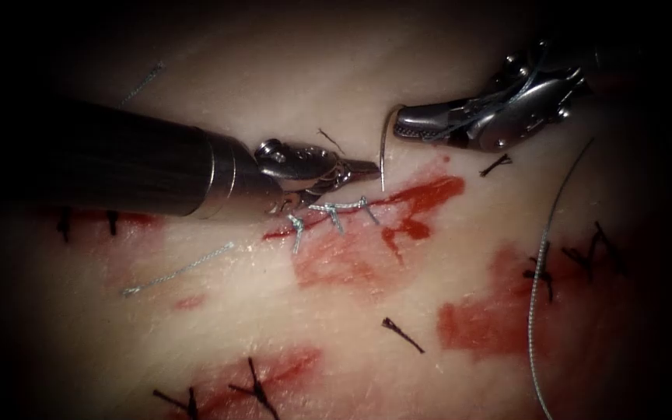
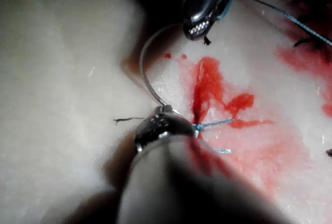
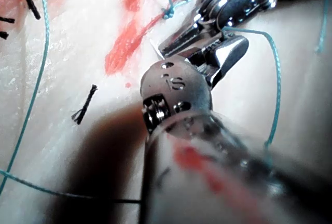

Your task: Wound Closure

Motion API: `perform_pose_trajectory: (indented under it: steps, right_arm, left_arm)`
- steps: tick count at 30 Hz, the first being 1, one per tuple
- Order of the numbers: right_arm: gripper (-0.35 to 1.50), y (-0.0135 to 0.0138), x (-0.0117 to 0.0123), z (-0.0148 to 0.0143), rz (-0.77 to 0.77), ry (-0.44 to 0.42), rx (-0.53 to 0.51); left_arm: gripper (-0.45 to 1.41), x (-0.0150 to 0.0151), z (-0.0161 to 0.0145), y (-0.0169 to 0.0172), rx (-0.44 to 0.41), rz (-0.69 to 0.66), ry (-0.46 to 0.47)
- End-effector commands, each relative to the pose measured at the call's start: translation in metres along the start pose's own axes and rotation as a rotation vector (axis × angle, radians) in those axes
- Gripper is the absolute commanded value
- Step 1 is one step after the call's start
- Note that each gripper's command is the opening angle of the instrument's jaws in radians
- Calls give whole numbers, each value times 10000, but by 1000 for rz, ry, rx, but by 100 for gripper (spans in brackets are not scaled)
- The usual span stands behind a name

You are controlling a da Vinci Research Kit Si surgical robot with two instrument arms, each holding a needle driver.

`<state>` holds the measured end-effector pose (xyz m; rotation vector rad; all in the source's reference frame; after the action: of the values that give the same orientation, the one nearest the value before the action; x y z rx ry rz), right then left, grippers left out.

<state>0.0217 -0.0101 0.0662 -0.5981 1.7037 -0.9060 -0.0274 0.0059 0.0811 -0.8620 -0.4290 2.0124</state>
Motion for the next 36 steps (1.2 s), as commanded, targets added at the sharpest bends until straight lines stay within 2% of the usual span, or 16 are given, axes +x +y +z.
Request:
perform_pose_trajectory:
  steps: [1, 15, 23, 24, 31, 36]
  right_arm:
    - [-35, -1, -4, 8, -9, 3, 10]
    - [-35, -18, 10, 14, -52, 38, 46]
    - [-35, -9, 10, 13, 56, 34, 33]
    - [-35, -8, 9, 13, 140, 28, 29]
    - [-35, 5, 6, 13, 329, 13, 18]
    - [-35, 9, 0, 11, 339, -1, 10]
  left_arm:
    - [-45, -2, 7, 1, -1, 0, 0]
    - [-45, -2, 7, 1, -2, 0, -1]
    - [-43, -2, 7, 1, -2, 0, -1]
    - [-43, -2, 6, 1, -2, 0, -1]
    - [-42, -2, 6, 1, -2, 6, -1]
    - [-40, 0, 6, 1, -4, 22, 1]
